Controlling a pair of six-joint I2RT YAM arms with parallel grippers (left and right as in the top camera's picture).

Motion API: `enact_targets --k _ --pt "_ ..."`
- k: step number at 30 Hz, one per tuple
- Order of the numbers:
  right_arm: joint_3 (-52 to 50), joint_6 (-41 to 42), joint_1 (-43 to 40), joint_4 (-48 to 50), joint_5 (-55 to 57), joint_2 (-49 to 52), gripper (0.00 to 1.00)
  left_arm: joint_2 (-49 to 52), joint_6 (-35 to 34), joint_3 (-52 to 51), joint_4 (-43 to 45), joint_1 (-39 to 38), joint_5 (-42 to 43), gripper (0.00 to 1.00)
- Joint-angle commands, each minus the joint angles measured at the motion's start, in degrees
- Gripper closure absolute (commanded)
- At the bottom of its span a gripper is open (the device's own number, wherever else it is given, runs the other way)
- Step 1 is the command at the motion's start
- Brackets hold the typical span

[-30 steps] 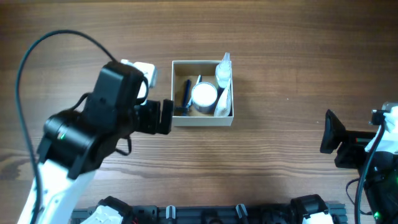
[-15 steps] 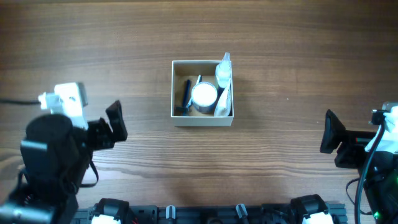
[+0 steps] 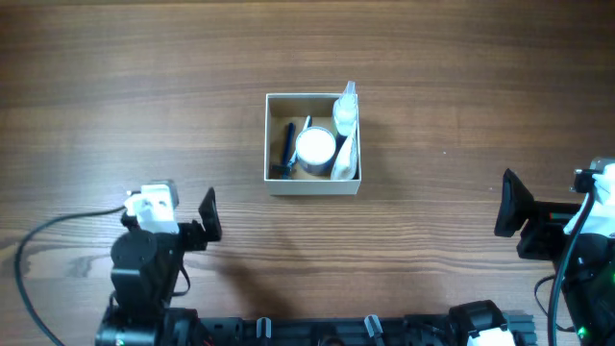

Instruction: Pack container

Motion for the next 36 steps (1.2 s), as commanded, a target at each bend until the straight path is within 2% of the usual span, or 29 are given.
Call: enact_targets --k 1,9,33,36 --pt "0.0 -0.4 0.0 0.0 0.7 0.1 0.0 -8.0 0.7 -6.2 0.5 0.6 1.9 0.0" --pt "0.0 -0.4 0.0 0.0 0.7 0.1 0.0 -17.0 0.4 -10.5 -1.0 1.4 1.9 0.0" --pt "0.0 -0.4 0.0 0.0 0.7 0.1 0.0 -17.2 0.4 -10.8 -1.7 1.4 1.9 0.0" --pt "-2.1 -7.7 0.0 0.0 2.7 0.3 0.0 -17.2 0.4 -10.8 -1.7 1.4 1.9 0.0"
